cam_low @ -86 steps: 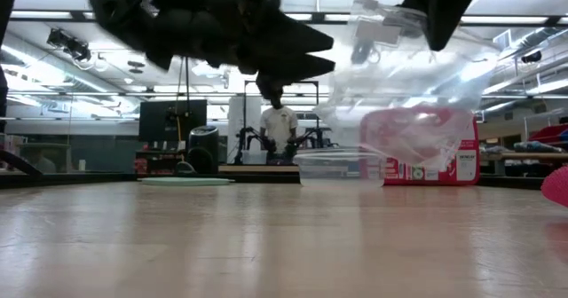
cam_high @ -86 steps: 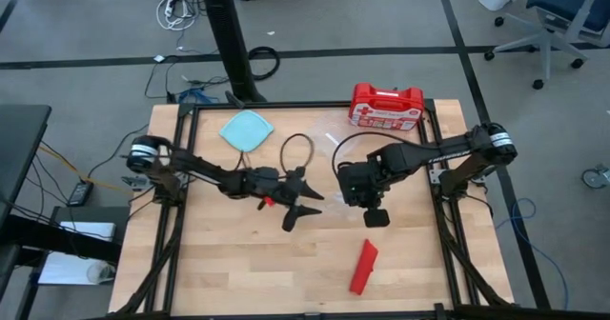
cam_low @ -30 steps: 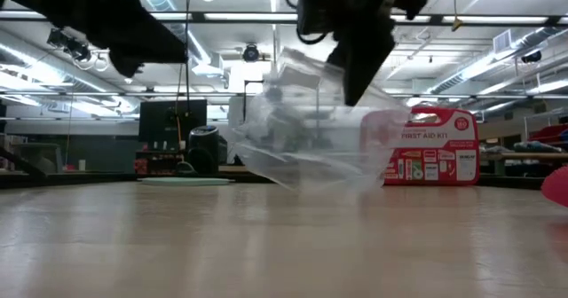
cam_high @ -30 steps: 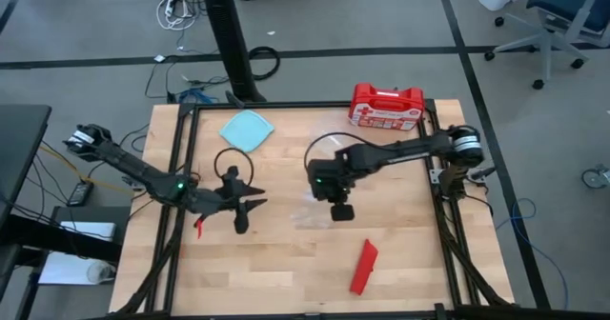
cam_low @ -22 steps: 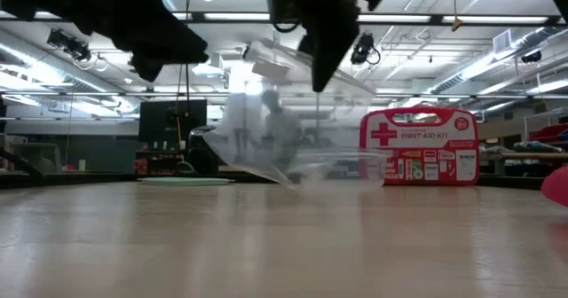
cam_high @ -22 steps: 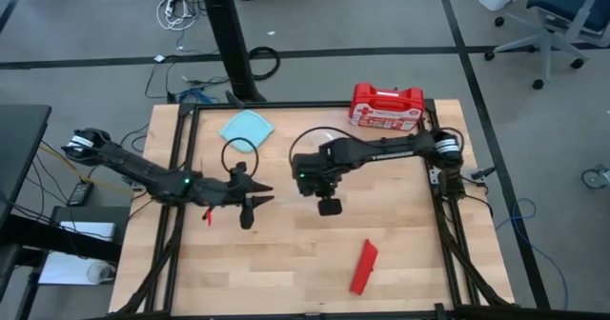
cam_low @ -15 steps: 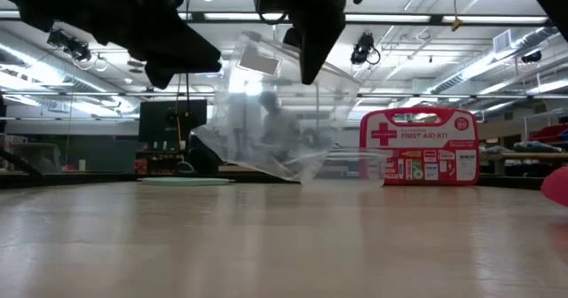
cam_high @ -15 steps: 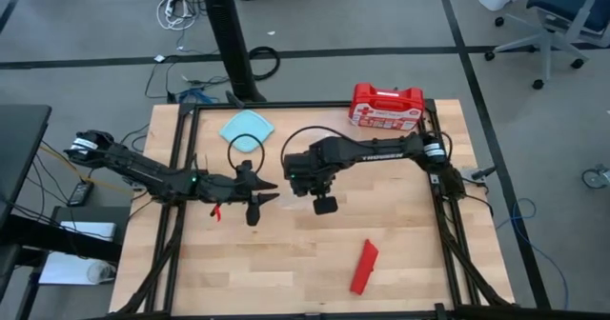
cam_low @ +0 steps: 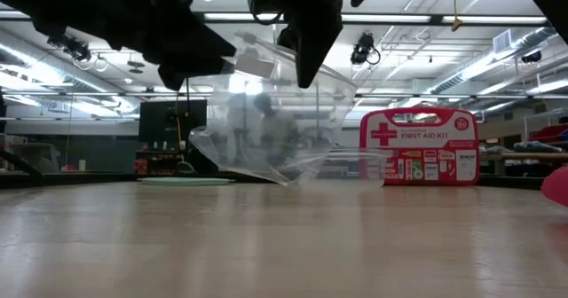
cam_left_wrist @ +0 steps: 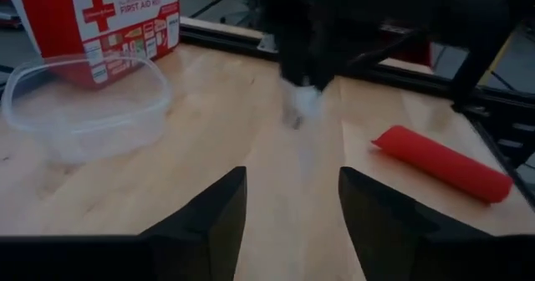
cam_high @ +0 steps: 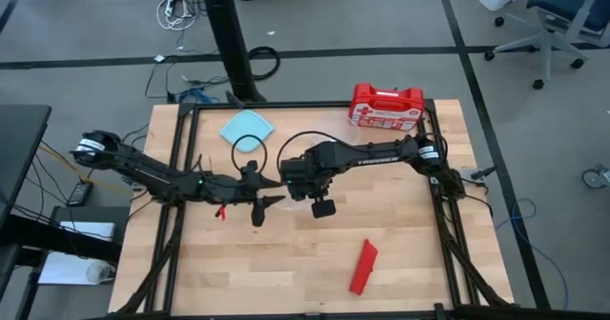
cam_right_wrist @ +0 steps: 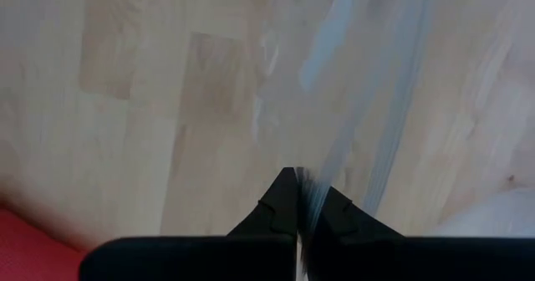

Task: Roll bandage
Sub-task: Open the transparent zip bag

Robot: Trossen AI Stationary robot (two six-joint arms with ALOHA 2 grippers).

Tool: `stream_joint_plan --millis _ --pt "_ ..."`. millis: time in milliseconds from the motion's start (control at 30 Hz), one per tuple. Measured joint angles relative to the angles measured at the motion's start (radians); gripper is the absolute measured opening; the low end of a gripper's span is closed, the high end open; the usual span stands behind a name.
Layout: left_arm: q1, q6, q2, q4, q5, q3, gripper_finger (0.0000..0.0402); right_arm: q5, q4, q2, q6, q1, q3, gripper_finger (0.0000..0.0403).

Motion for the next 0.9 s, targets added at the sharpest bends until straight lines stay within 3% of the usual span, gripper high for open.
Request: stream_joint_plan --millis 267,500,667,900 --pt "0.028 0.038 0.088 0.004 -0.009 0.067 0.0145 -0.002 -0.002 0.000 0.000 0.000 0.000 0.0000" --pt "0.027 0.083 0.106 -0.101 0.024 0.123 0.0012 -0.005 -0.009 0.000 0.014 0.000 0.000 0.0004" --pt "0.027 0.078 0.107 -0.103 0.018 0.123 0.0003 0.003 0.017 -0.001 -0.009 0.006 0.000 0.0028" --pt "0.026 0.080 0.107 -0.110 0.005 0.124 0.0001 0.030 0.008 -0.008 -0.011 0.039 -0.001 0.0117"
